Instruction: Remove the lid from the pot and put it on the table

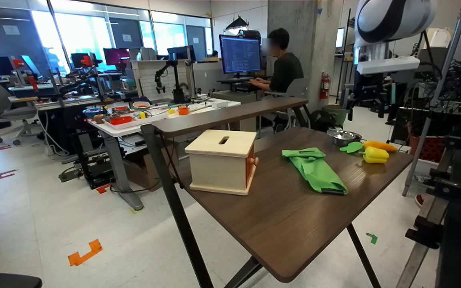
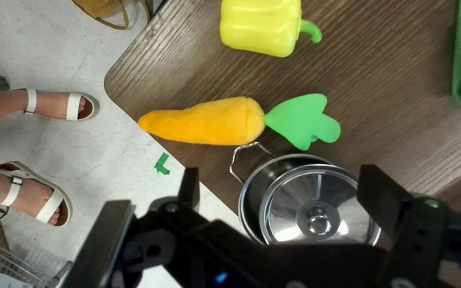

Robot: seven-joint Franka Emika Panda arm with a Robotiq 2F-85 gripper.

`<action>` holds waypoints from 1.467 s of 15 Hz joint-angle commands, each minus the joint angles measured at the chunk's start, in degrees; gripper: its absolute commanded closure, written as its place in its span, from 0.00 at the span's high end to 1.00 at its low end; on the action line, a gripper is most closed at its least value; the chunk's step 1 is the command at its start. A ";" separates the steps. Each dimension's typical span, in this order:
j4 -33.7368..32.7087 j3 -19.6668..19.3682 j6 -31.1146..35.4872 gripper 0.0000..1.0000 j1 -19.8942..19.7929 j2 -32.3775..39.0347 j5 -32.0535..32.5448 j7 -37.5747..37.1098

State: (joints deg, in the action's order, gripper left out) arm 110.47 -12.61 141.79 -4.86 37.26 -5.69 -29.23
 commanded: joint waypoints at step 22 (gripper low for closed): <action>-15.15 0.02 11.30 1.00 0.96 15.42 -3.17 -9.27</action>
State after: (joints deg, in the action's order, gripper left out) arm 96.35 -13.86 151.10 -3.36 51.74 -6.77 -39.36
